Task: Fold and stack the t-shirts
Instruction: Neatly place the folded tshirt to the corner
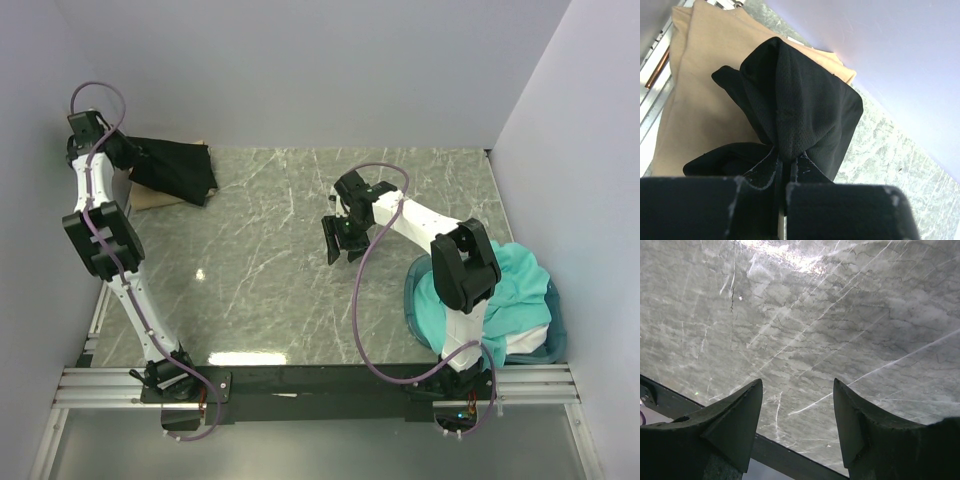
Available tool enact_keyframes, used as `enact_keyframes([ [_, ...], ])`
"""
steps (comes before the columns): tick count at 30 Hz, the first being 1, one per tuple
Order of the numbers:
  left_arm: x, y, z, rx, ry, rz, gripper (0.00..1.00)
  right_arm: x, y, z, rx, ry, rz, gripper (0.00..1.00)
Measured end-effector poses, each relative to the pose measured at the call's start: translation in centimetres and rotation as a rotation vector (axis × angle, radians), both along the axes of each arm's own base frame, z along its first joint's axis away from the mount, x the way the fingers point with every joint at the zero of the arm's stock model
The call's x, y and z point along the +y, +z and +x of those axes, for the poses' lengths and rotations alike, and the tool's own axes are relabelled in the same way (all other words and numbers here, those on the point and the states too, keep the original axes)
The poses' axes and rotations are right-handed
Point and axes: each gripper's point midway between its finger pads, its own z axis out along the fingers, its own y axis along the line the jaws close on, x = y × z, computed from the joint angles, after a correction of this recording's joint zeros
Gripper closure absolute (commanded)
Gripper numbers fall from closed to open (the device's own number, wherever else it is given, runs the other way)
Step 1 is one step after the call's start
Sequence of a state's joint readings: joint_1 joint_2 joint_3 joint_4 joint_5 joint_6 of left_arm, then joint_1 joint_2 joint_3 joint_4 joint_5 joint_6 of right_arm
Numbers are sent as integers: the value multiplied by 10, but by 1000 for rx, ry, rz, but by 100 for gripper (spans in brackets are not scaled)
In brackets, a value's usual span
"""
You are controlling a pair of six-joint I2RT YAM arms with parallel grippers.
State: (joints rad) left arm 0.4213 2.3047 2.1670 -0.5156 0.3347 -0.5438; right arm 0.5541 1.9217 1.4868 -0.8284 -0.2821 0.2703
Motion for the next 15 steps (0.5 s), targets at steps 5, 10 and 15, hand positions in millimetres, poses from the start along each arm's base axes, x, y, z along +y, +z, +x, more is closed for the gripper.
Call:
enact_keyframes([
  [5, 3, 0, 0, -3, 7, 3, 100, 0, 0, 0, 0, 0, 0, 35],
  [10, 10, -7, -2, 15, 33, 25, 71, 0, 0, 0, 0, 0, -1, 35],
  [15, 19, -17, -15, 59, 96, 66, 28, 0, 0, 1, -4, -1, 1, 34],
])
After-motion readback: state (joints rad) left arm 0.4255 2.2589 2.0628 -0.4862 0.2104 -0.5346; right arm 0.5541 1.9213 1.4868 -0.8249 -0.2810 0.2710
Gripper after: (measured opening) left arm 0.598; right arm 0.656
